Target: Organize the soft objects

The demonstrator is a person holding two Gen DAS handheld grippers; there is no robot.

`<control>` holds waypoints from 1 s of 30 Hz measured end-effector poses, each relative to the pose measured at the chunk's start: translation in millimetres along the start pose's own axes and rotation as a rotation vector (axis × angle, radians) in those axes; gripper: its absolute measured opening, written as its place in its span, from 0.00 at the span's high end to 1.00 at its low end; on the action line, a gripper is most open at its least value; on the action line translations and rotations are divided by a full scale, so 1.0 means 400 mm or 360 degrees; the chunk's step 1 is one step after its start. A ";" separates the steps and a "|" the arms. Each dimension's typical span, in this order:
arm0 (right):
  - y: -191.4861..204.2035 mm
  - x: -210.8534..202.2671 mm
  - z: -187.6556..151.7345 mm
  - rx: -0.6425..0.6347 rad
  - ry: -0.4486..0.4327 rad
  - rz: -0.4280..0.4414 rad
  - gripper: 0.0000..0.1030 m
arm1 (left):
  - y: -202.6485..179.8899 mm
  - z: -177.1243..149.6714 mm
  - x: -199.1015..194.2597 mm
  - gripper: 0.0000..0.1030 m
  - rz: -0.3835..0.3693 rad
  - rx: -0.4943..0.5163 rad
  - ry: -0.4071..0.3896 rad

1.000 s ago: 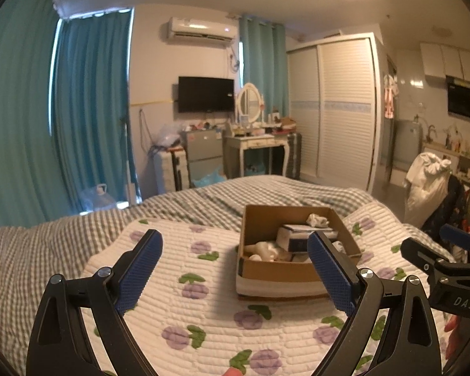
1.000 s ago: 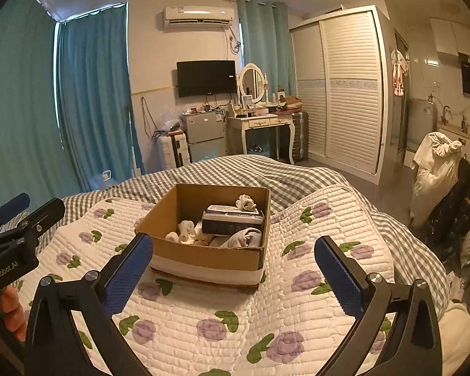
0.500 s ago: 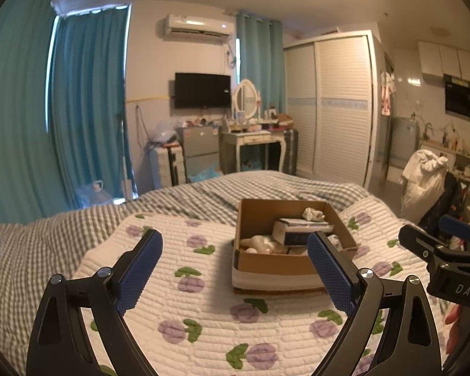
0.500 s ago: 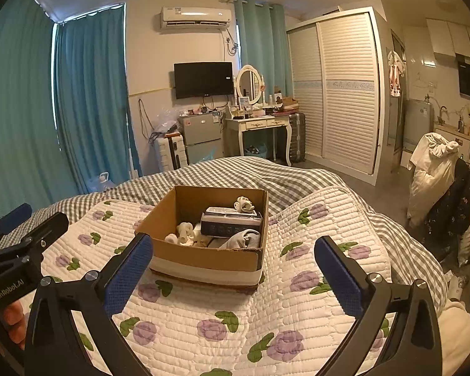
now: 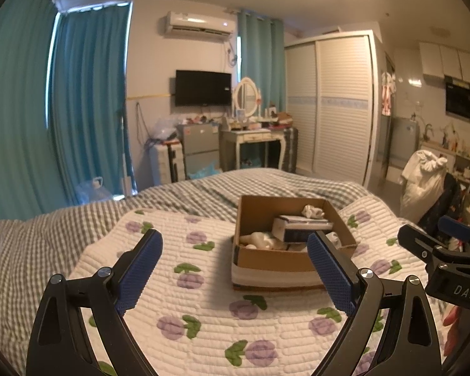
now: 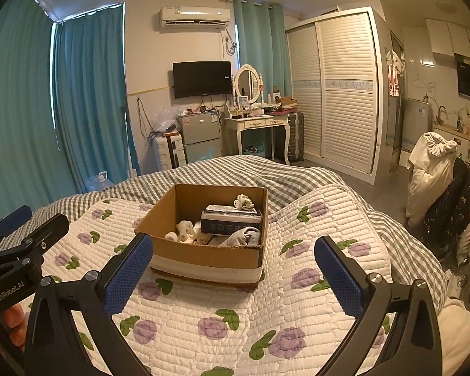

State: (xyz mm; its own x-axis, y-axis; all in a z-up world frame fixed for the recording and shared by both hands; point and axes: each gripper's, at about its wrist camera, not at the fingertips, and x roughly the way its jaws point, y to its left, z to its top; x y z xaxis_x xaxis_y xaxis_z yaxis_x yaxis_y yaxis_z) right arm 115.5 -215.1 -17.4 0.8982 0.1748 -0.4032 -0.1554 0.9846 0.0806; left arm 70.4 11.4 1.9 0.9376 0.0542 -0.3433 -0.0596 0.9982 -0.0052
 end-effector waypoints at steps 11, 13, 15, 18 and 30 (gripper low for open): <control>0.005 0.000 -0.008 0.0007 0.0012 0.0001 0.00 | 0.002 -0.004 -0.011 0.08 0.0001 -0.0006 -0.0019; 0.007 0.000 -0.008 0.0007 0.0013 0.0000 0.00 | 0.003 -0.005 -0.012 0.08 0.0002 -0.0009 -0.0018; 0.008 0.000 -0.008 0.0006 0.0012 0.0000 0.00 | 0.003 -0.004 -0.011 0.08 -0.0001 -0.0008 -0.0017; 0.007 0.001 -0.009 0.0009 0.0013 -0.0004 0.00 | 0.002 -0.004 -0.013 0.08 0.0002 -0.0008 -0.0019; 0.007 0.001 -0.010 0.0010 0.0016 -0.0005 0.00 | 0.003 -0.005 -0.013 0.08 0.0001 -0.0010 -0.0018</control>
State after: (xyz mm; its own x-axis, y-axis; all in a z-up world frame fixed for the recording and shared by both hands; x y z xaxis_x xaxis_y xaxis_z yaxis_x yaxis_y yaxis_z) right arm 113.8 -212.3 -20.9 0.8944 0.1720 -0.4129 -0.1502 0.9850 0.0849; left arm 64.9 12.1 1.7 0.9415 0.0554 -0.3325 -0.0625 0.9980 -0.0108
